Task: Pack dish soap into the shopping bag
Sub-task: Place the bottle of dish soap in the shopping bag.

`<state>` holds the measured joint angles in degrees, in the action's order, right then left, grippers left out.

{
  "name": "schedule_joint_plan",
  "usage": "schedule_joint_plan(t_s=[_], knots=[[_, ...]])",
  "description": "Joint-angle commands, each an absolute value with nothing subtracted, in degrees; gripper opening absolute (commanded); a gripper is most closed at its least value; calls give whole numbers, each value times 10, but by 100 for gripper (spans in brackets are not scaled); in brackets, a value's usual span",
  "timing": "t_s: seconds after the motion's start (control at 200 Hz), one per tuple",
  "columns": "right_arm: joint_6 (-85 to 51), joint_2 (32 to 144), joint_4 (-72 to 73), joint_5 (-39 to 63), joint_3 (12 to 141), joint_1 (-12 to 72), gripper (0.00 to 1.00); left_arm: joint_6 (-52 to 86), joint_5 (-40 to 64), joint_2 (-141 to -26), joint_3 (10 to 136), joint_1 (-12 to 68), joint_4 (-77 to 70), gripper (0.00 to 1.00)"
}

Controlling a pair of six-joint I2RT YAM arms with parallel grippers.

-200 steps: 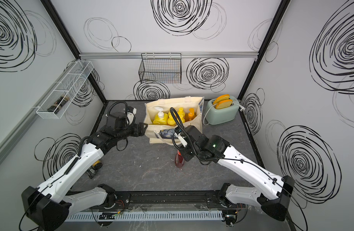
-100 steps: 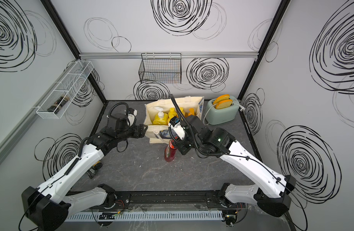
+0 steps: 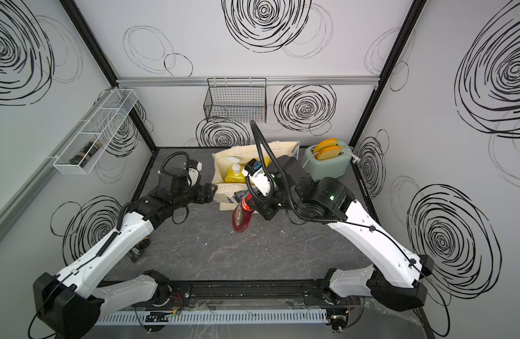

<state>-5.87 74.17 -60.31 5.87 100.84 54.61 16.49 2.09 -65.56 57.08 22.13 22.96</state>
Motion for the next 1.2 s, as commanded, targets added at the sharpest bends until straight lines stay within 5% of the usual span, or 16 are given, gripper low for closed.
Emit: schedule_joint_plan(t_s=[0.0,0.66,1.196], knots=[[-44,750,-564,77,1068,549,0,157,13,-663,559,221,235,80],[-9,825,-501,31,1180,513,0,159,15,-651,552,221,234,75],[8,899,-419,73,1207,469,0,169,13,-618,563,215,235,86]])
